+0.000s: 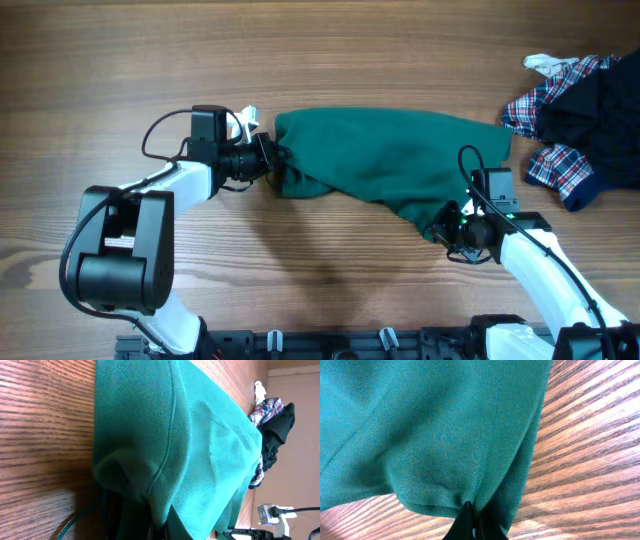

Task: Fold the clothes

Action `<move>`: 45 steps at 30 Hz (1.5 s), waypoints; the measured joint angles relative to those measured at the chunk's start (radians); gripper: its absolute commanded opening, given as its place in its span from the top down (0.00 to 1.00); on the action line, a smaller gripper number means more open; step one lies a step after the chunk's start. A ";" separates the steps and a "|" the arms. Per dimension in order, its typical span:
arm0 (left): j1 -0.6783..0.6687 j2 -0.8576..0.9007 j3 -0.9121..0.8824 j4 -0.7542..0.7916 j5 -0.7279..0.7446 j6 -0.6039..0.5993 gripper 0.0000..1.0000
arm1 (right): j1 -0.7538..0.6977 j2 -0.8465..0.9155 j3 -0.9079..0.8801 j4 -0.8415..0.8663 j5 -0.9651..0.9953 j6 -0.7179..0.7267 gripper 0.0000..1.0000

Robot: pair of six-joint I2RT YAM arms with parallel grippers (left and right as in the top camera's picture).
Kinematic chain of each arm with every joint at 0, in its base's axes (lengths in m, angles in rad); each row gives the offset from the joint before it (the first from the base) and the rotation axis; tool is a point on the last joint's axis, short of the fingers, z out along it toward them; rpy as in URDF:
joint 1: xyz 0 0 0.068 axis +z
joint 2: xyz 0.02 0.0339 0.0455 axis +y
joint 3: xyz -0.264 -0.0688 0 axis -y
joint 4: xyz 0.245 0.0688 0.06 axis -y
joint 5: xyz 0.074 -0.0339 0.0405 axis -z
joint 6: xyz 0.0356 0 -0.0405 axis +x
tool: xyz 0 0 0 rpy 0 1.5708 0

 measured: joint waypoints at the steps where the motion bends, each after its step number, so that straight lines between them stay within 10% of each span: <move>1: 0.000 -0.001 0.000 0.000 0.000 0.000 0.96 | 0.000 0.000 0.000 -0.002 0.000 0.000 0.96; 13: 0.000 -0.246 -0.002 -0.052 0.000 0.061 0.93 | 0.000 -0.290 0.041 -0.111 -0.008 0.000 0.96; 16: -0.001 -0.248 -0.002 -0.089 0.000 0.092 0.59 | 0.000 -0.303 0.041 -0.116 -0.008 0.000 0.96; 22: -0.001 -0.248 -0.002 -0.165 -0.102 0.125 0.37 | 0.000 -0.303 0.041 -0.128 -0.009 0.000 0.96; 45: -0.001 -0.076 -0.005 -0.028 -0.275 0.175 0.27 | 0.000 -0.303 0.041 -0.134 -0.010 -0.004 0.96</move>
